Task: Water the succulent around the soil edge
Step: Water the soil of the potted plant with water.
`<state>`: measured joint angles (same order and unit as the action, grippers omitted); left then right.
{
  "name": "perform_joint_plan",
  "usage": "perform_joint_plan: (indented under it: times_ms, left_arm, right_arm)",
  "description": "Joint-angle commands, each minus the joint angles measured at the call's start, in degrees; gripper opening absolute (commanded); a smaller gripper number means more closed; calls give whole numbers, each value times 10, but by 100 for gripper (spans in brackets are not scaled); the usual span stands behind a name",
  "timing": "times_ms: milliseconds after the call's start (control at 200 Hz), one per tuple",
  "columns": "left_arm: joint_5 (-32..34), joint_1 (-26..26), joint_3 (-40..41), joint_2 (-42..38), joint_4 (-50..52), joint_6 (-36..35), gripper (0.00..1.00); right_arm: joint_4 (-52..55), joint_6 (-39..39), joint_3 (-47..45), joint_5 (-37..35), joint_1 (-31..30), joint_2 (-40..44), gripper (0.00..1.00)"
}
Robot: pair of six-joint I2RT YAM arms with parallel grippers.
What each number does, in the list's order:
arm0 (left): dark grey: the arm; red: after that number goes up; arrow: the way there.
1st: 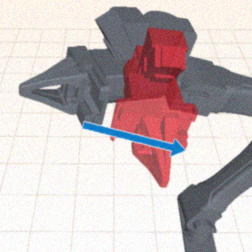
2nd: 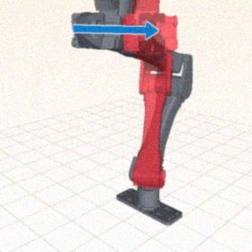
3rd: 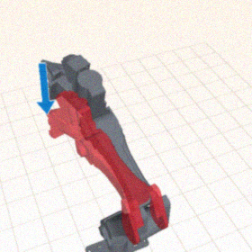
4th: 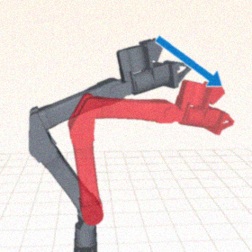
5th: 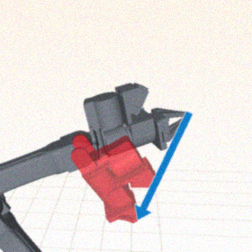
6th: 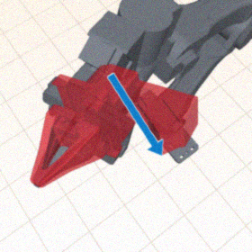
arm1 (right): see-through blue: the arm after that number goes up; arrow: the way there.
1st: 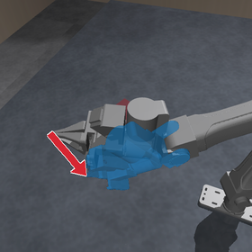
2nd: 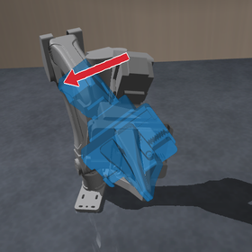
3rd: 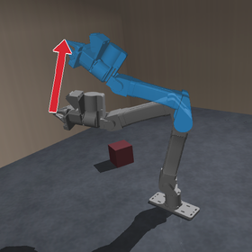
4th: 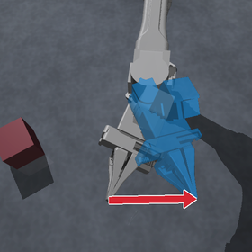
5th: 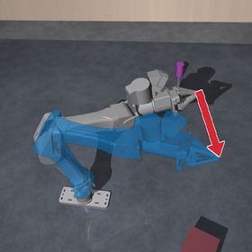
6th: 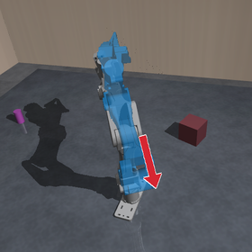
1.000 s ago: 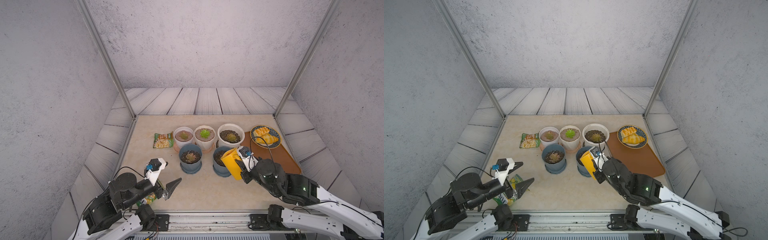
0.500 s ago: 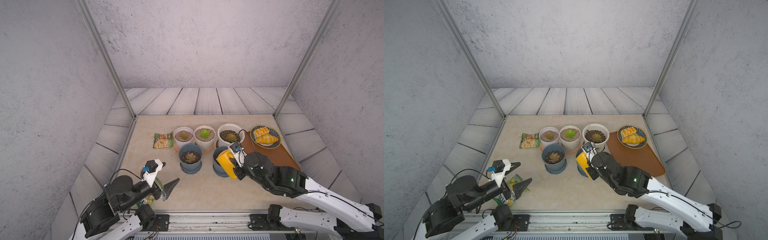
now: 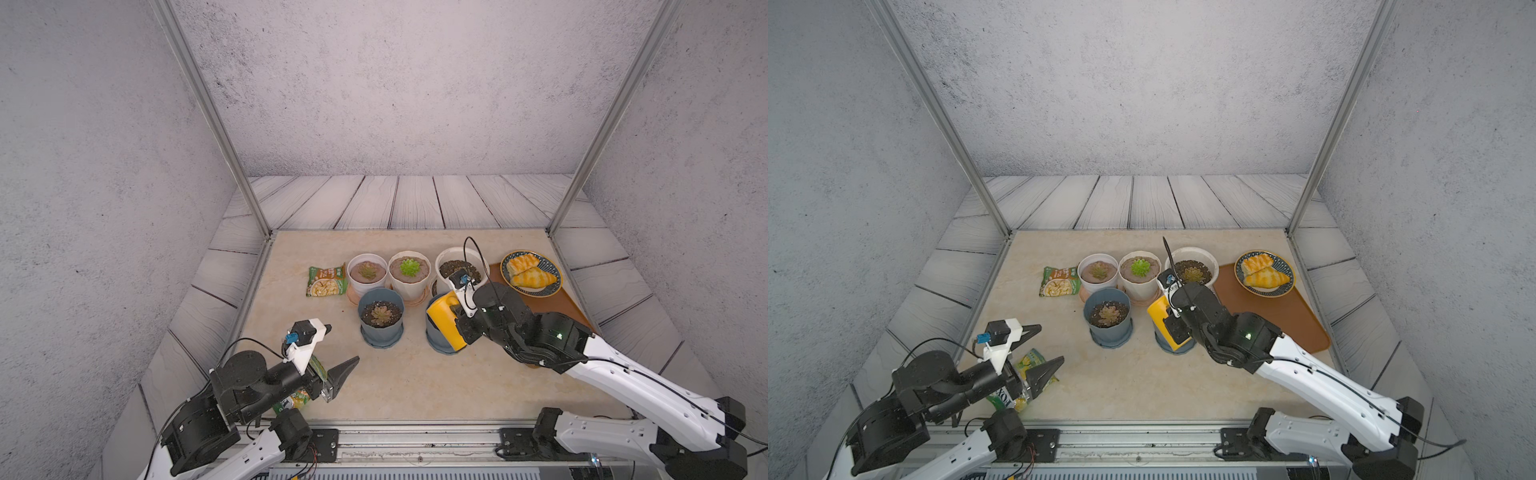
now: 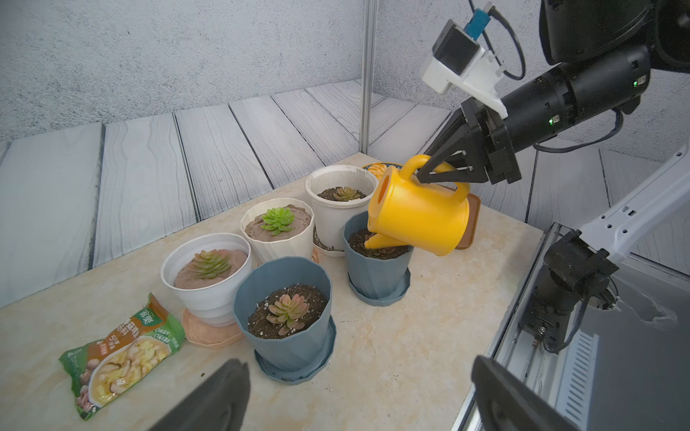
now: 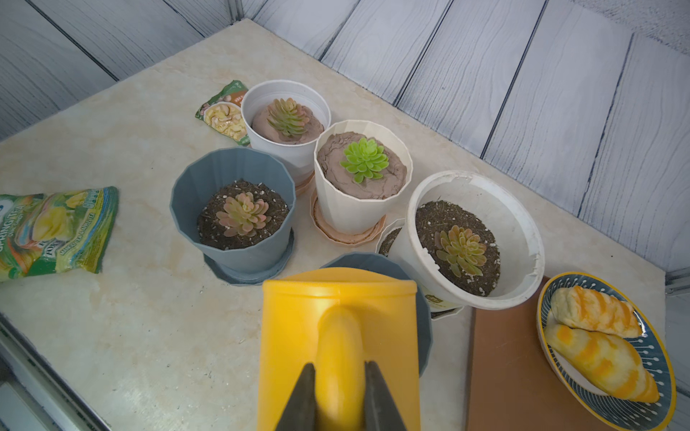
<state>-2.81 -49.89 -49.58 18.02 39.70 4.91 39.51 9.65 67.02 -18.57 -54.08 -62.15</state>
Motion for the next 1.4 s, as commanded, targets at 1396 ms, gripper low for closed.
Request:
perform_joint_plan:
  times_ms: [1396]
  left_arm:
    - [5,4,6,20,-3,-10,98]
  right_arm:
    - [80,-27,61,12,127,8,0]
